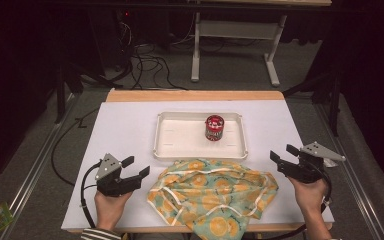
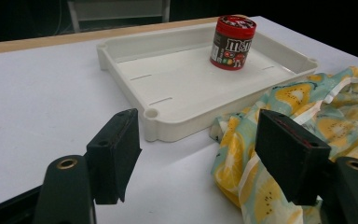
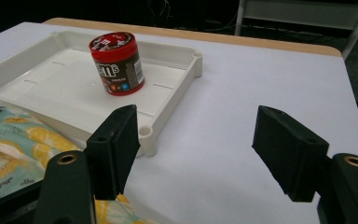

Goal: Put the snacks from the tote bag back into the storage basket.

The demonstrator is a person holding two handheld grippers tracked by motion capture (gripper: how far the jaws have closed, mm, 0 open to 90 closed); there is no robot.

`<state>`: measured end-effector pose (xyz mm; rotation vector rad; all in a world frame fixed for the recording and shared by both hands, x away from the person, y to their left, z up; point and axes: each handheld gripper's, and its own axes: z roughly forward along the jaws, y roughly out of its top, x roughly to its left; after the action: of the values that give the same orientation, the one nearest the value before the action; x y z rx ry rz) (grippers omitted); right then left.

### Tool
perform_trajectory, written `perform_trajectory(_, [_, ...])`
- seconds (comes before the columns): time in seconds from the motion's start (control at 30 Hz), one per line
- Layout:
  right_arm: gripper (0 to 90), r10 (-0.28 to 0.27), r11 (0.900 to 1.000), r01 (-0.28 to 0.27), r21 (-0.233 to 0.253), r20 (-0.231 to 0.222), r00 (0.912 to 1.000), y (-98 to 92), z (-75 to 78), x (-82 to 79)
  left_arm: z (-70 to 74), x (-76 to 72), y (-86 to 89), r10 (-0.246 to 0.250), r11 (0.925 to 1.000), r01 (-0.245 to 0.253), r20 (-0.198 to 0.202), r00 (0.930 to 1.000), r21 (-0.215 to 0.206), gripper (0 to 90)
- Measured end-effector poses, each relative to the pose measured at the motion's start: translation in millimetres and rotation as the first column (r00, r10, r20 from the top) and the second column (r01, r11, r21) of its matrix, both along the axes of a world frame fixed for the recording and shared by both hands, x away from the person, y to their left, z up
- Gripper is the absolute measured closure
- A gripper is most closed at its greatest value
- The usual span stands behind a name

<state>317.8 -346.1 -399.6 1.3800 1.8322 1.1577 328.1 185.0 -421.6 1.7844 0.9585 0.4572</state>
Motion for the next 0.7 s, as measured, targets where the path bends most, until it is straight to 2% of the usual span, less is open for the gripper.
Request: perform_trajectory(0.7, [31.9, -0.079, 0.996, 0.081, 0.047, -0.037, 0.9962, -26.5, -29.1, -17.8, -9.3, 4.0, 16.0, 0.068, 0.9977, -0.068, -0.024, 0.9974, -0.009, 31.3])
